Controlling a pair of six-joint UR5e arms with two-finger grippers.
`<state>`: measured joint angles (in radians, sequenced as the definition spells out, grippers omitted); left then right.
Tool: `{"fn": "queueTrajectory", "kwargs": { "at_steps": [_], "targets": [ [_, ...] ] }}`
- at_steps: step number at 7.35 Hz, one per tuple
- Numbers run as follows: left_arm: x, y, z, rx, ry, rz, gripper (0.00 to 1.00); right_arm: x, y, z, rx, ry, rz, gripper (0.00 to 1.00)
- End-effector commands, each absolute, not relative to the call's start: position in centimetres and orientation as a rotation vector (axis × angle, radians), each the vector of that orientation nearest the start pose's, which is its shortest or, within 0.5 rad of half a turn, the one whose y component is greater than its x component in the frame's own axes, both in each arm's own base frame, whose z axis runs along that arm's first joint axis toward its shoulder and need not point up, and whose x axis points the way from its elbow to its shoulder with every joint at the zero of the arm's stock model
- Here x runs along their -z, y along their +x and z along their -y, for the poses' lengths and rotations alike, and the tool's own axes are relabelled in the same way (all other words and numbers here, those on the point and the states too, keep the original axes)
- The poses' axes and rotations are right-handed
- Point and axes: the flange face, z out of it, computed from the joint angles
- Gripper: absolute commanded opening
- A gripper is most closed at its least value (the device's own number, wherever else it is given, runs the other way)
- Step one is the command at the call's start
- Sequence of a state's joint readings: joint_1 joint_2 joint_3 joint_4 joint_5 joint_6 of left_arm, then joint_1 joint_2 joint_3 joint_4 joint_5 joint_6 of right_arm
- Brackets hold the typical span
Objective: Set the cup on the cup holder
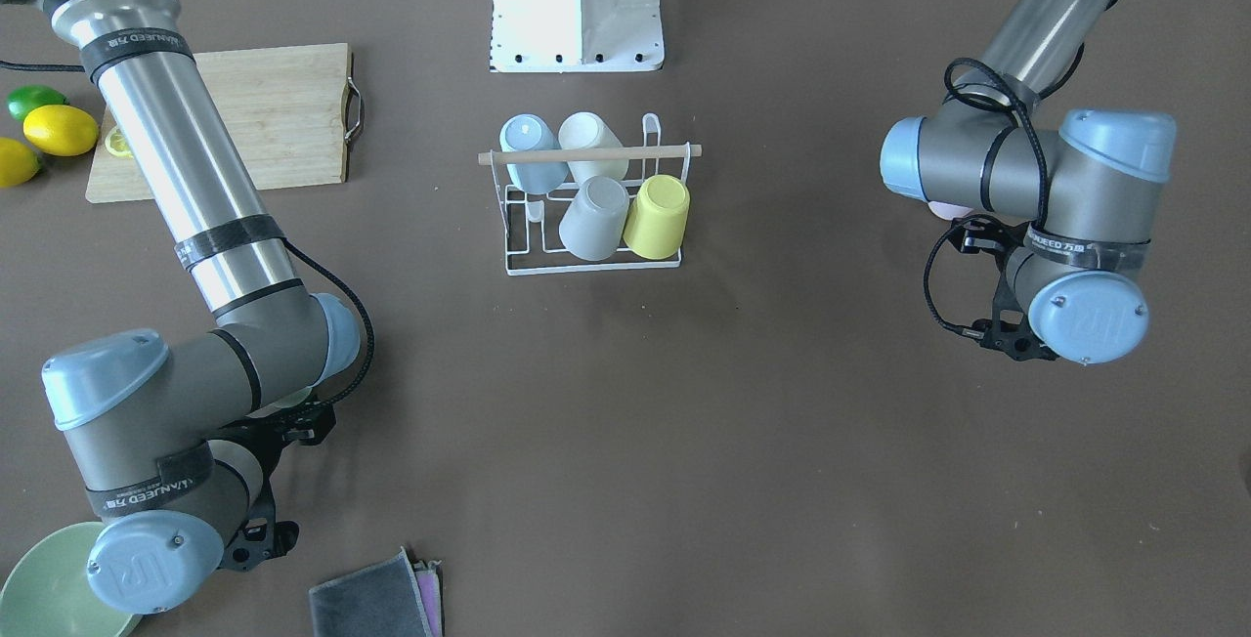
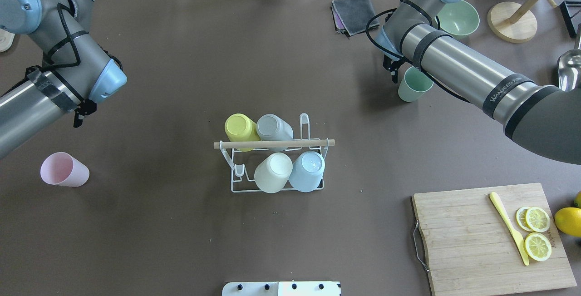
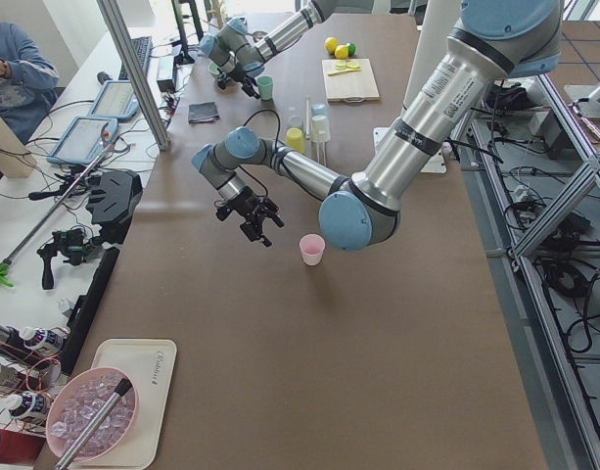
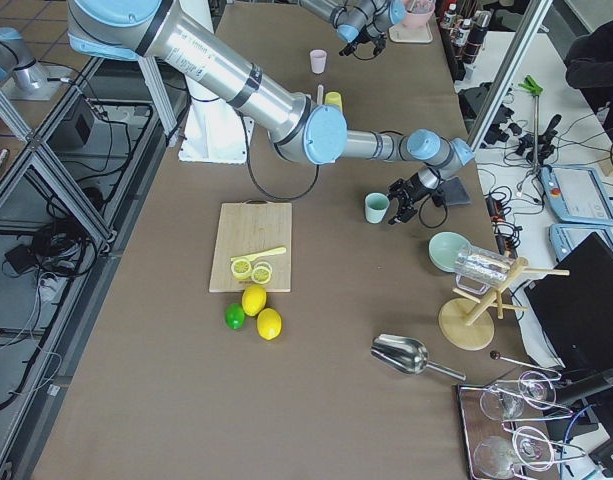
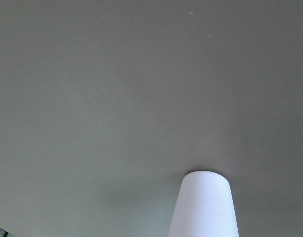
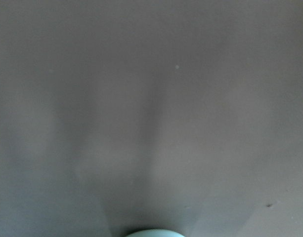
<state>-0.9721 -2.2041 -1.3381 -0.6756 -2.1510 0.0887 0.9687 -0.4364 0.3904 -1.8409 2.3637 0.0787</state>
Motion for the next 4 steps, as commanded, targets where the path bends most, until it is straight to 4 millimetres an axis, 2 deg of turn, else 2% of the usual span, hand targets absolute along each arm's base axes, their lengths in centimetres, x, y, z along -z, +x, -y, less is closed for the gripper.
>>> {"fn": "queueTrajectory", "kwargs": {
  "at_steps": [1,3,4],
  "targets": [
    [-46.9,32.5,58.3,-0.553,-0.617,-0.421,0.98,-45.0,-43.5,73.7,0.367,-0.568,0.678,1.00],
    [-46.2,32.9,58.0,-0.643,-0.587,-0.454,0.98,-45.2,-44.1,73.1,0.369,-0.593,0.668,1.00],
    [-46.6,33.1,57.9,-0.686,-0.588,-0.459,0.98,-45.5,-45.1,72.3,0.379,-0.607,0.654,1.00]
  ]
}}
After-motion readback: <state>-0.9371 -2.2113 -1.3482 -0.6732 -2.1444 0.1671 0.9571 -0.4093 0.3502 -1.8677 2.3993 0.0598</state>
